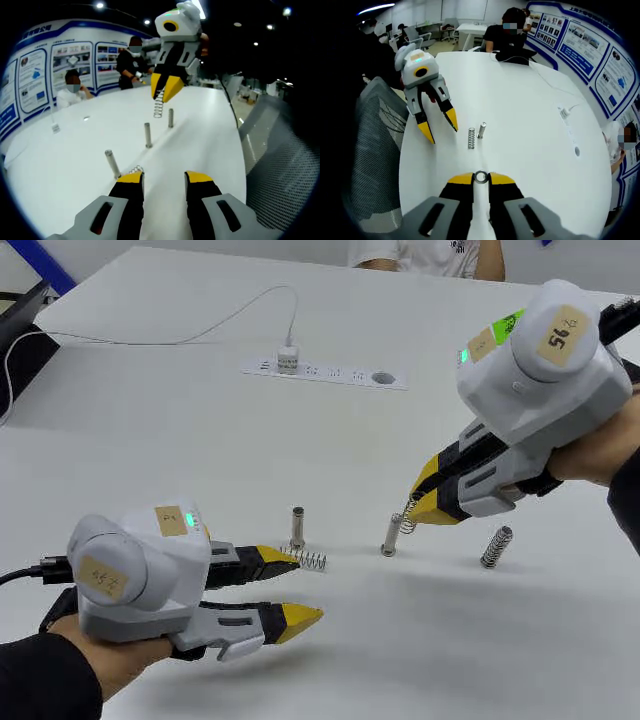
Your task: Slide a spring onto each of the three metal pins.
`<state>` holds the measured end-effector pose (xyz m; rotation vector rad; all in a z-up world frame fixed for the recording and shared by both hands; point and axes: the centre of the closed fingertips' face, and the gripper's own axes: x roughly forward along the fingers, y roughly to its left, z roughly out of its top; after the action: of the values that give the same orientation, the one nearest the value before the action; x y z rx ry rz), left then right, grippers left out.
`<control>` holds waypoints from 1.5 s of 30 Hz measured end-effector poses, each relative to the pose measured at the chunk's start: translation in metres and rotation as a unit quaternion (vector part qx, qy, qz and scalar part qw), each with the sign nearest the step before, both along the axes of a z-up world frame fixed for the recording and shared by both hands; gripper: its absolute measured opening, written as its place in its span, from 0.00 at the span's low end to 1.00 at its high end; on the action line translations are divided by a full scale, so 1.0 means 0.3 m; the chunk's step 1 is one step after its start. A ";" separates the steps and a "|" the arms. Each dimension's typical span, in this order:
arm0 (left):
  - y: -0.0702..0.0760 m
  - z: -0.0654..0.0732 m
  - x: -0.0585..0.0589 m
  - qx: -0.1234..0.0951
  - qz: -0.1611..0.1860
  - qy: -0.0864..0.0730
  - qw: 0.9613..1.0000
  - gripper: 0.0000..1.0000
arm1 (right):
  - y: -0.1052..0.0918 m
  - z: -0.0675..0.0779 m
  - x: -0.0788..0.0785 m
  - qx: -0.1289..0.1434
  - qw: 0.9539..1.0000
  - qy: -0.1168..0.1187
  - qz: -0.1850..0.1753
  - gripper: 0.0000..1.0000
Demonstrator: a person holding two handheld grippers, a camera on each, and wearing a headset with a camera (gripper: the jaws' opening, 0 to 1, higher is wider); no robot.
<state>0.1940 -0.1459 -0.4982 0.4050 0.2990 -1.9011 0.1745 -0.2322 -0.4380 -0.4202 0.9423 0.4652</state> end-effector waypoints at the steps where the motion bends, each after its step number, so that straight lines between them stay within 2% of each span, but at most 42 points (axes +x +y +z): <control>1: 0.001 -0.001 0.001 0.000 0.000 0.000 1.000 0.33 | -0.004 -0.001 0.004 -0.001 1.000 0.000 -0.001 0.12; 4: 0.004 -0.003 0.003 0.002 0.001 0.000 1.000 0.33 | -0.019 -0.007 0.018 -0.007 1.000 -0.001 -0.004 0.12; 12: 0.007 -0.003 0.008 0.003 0.001 -0.002 1.000 0.33 | -0.040 -0.025 0.046 -0.001 1.000 -0.001 -0.013 0.12; 30: 0.009 -0.013 0.019 0.006 0.005 -0.001 1.000 0.32 | -0.058 -0.088 0.065 0.014 0.999 0.018 -0.025 0.12; 45: 0.007 -0.015 0.019 0.007 0.005 0.000 1.000 0.32 | -0.055 -0.176 0.065 0.011 0.999 0.036 -0.034 0.12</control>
<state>0.1997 -0.1439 -0.5028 0.4126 0.3134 -1.8893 0.1940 -0.2486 -0.4910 -0.3520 1.0180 0.4310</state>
